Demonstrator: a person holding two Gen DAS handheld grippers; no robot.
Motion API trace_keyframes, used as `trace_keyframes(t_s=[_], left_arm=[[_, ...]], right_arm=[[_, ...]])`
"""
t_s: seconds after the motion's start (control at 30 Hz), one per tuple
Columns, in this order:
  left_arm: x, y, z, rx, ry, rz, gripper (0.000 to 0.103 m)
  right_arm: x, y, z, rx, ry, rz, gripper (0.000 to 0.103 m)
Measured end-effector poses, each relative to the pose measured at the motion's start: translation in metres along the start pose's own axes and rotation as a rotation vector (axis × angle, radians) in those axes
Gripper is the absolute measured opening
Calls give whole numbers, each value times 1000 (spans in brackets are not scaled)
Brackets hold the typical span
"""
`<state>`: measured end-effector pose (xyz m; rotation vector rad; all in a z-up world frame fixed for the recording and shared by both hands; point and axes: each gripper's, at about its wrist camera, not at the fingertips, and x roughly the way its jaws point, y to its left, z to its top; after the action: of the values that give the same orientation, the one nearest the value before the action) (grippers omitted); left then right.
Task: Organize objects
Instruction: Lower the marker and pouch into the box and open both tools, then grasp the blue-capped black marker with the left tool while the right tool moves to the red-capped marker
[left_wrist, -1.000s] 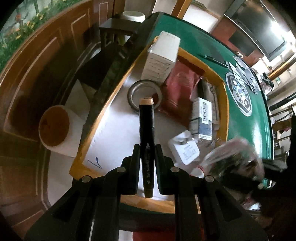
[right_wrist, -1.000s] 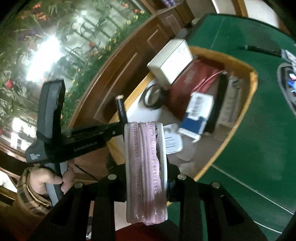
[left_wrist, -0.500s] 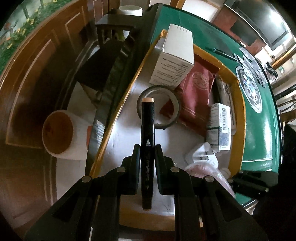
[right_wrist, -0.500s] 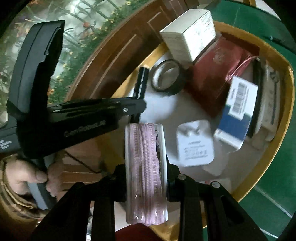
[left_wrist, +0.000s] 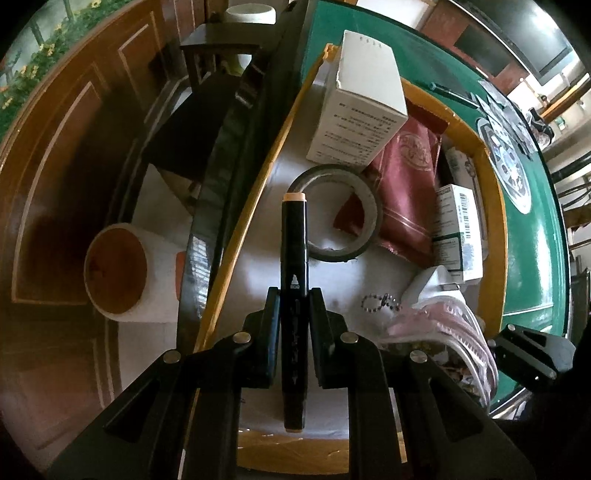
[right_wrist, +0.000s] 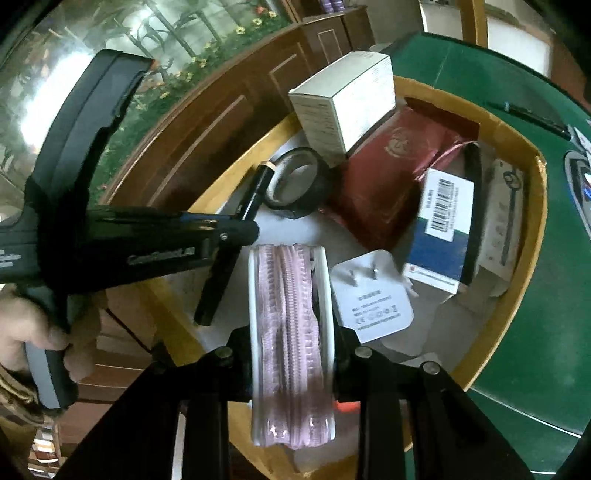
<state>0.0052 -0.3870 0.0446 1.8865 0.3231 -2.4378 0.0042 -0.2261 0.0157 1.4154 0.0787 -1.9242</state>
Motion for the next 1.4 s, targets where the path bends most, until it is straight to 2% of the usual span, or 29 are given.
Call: trace_keyframes(t_s=[0.17, 0.23, 0.3, 0.33, 0.47, 0.63, 0.73, 0.9, 1.13, 1.23, 1.4], left_arm=[[-2, -7, -1, 6, -7, 32, 14], [-4, -11, -2, 22, -11, 53, 15], [-6, -14, -4, 30, -16, 63, 17], [-8, -15, -4, 33, -19, 67, 17], [-16, -22, -4, 49, -38, 86, 30], [-37, -38, 1, 86, -71, 89, 35], [-54, -58, 10, 129, -110, 60, 43], [-66, -110, 39, 244, -138, -17, 46], [-37, -190, 102, 440, -122, -107, 46], [-10, -223, 146, 519, -135, -80, 46], [33, -257, 205, 543, -124, -83, 46]], right_arm=[[1, -3, 0, 6, 18, 42, 32], [0, -3, -1, 8, 28, 51, 36], [0, -3, 0, 7, 42, 51, 47], [-1, -2, 1, 6, 42, 51, 48], [-9, 1, 1, -8, 31, 57, 49], [-28, 0, -7, 9, 11, 74, 49], [-49, -8, -10, 26, -21, 89, 49], [-82, -40, -20, 92, -80, 74, 50], [-123, -120, -68, 313, -120, -49, 50], [-145, -164, -106, 456, -130, -113, 50], [-181, -213, -157, 634, -179, -175, 50]])
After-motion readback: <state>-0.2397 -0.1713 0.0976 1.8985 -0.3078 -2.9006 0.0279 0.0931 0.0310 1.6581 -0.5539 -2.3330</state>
